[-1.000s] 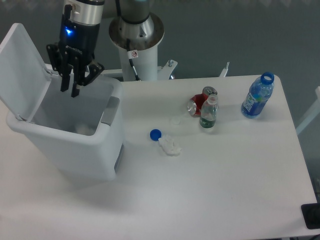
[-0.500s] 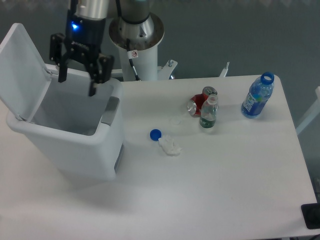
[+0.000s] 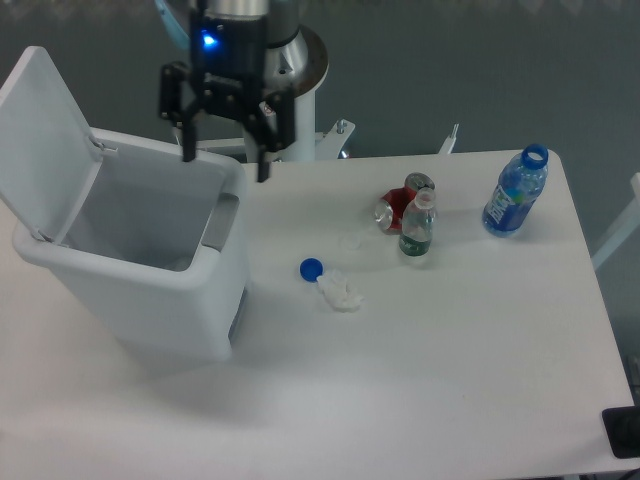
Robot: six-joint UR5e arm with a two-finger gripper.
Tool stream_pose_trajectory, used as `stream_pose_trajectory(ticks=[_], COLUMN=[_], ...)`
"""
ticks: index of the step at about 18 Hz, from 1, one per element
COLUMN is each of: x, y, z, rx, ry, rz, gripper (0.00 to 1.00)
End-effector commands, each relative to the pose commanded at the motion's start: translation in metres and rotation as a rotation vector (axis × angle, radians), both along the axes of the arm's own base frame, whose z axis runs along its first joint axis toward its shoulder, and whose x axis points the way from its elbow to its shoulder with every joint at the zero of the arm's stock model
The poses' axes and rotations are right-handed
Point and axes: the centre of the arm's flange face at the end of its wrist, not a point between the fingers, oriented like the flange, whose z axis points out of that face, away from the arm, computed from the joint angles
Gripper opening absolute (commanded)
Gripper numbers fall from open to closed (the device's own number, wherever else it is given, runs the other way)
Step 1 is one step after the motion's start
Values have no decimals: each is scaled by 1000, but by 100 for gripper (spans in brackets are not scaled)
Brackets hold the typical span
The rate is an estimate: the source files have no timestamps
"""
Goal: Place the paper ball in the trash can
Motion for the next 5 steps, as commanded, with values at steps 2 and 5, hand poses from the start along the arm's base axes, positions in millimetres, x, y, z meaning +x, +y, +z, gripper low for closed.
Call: stream_pose_trajectory(ticks=[2, 5], x=[-12, -22], y=[-6, -13], z=[-1, -2], rx=[-8, -22], ry=[11, 39], rz=[3, -21], gripper=[100, 100])
